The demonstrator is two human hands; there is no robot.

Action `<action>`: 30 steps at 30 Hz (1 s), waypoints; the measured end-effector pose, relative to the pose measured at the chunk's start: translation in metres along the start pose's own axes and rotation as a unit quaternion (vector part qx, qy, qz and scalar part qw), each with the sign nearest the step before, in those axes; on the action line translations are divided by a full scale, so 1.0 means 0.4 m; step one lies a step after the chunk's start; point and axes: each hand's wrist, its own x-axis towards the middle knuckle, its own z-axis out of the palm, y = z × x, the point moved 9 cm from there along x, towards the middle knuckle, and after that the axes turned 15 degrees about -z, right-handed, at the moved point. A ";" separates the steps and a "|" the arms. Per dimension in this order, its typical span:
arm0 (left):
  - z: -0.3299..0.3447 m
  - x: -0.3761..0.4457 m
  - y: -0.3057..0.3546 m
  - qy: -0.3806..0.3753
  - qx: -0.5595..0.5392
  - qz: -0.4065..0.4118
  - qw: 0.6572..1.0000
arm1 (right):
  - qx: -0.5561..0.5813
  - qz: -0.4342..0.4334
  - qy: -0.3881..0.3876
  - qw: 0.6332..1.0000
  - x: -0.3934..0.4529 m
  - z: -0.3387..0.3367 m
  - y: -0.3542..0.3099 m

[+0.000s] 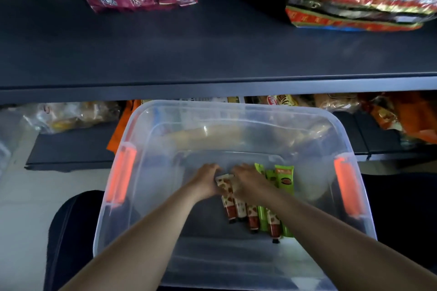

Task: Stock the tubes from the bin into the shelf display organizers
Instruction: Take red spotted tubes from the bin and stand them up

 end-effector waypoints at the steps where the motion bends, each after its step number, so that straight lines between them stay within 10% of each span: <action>1: 0.005 0.012 -0.001 0.005 -0.004 0.000 1.000 | -0.004 0.007 -0.001 1.000 0.009 0.004 0.004; 19: 0.012 0.068 -0.095 -0.032 -0.128 -0.063 0.989 | 0.192 0.067 -0.012 0.979 0.003 0.026 0.082; 30: -0.049 0.014 -0.052 -0.043 -0.142 -0.049 0.988 | 0.045 -0.036 -0.114 0.992 -0.056 0.016 0.033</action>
